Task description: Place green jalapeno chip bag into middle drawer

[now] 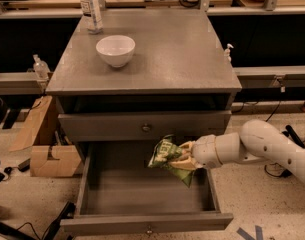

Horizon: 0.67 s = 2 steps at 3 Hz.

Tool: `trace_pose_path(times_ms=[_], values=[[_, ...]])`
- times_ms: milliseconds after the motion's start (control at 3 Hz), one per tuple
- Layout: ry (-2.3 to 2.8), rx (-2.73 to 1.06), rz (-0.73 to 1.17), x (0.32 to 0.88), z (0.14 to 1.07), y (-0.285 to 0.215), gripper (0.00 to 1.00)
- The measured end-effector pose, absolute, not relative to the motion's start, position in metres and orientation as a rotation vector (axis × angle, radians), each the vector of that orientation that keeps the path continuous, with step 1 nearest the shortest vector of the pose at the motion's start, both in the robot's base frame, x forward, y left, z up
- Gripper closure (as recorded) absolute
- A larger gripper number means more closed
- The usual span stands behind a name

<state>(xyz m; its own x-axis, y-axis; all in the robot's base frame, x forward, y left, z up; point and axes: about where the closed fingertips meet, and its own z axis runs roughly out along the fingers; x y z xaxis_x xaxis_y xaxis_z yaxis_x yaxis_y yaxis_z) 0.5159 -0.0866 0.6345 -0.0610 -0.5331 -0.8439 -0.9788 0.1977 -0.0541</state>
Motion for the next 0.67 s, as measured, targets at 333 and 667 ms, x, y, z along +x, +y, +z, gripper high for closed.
trace_pose_path(times_ms=[333, 667], values=[[1.758, -1.393, 0.772, 0.538, 0.572, -0.069, 1.00], [1.803, -1.308, 0.780, 0.562, 0.497, -0.053, 1.00]])
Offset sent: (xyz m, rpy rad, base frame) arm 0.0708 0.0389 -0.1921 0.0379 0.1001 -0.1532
